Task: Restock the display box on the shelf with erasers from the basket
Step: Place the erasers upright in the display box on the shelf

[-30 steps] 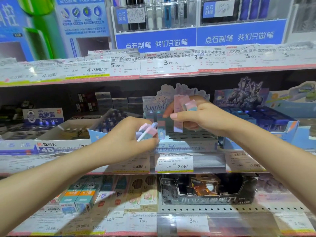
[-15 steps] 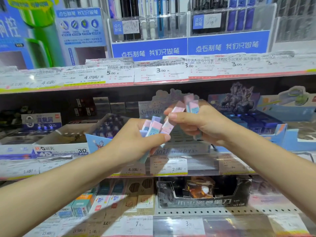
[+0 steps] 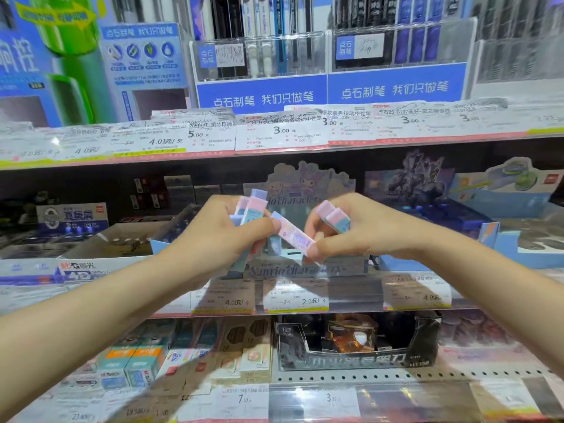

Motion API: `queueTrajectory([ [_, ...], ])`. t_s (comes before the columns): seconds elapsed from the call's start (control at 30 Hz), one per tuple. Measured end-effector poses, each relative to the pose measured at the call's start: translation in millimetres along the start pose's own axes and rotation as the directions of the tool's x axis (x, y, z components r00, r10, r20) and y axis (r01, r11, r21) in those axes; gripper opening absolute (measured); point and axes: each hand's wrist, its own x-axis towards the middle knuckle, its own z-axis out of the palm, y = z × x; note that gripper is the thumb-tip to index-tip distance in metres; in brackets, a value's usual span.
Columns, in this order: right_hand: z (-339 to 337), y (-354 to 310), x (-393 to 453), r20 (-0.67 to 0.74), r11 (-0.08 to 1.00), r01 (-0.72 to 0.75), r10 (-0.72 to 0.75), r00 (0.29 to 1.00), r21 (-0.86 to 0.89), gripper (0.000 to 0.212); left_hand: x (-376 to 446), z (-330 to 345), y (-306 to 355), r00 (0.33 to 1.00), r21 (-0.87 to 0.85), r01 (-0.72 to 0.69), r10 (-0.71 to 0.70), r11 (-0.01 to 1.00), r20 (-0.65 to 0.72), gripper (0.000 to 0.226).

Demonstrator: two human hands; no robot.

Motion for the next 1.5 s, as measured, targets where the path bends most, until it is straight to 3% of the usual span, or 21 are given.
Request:
queueTrajectory([
  [0.23, 4, -10, 6, -0.031, 0.995, 0.064, -0.062, 0.998, 0.081, 0.025, 4, 1, 7, 0.991, 0.067, 0.035, -0.044, 0.997, 0.129, 0.035],
  [0.37, 1, -9, 10, -0.002, 0.995, 0.068, -0.068, 0.998, 0.074, 0.029, 3, -2, 5, 0.995, 0.055, 0.011, -0.016, 0.998, 0.1, 0.033],
  [0.43, -6, -8, 12, -0.078, 0.996, 0.046, -0.04, 0.996, 0.072, 0.02, 2, -9, 4, 0.998, 0.117, -0.024, 0.017, 0.993, 0.054, 0.028],
  [0.57, -17, -2, 27, -0.363, 0.974, 0.01, -0.093, 0.927, -0.226, 0.02, 5, -22, -1, 0.993, 0.438, -0.089, 0.047, 0.894, 0.106, 0.027],
  [0.67, -13, 7, 41, -0.424, 0.93, -0.041, -0.126, 0.897, -0.364, 0.022, 8, -23, -7, 0.977, 0.521, -0.066, -0.05, 0.851, 0.206, 0.022],
  [0.8, -7, 22, 56, -0.428, 0.898, -0.046, -0.164, 0.889, -0.438, 0.025, 8, -22, -14, 0.954, 0.573, -0.064, -0.119, 0.817, 0.276, 0.012],
  [1.17, -1, 37, 70, -0.36, 0.888, -0.005, -0.182, 0.915, -0.46, 0.021, 18, -29, -18, 0.903, 0.532, -0.124, -0.127, 0.838, 0.411, 0.061],
  [1.33, 2, 37, 65, -0.344, 0.878, 0.003, -0.191, 0.919, -0.478, 0.012, 18, -32, -17, 0.887, 0.524, -0.134, -0.133, 0.841, 0.442, 0.066],
  [1.5, 0, 34, 61, -0.305, 0.77, 0.023, -0.28, 0.91, -0.638, 0.01, 21, -33, -14, 0.88, 0.545, -0.107, -0.176, 0.831, 0.441, 0.064],
])
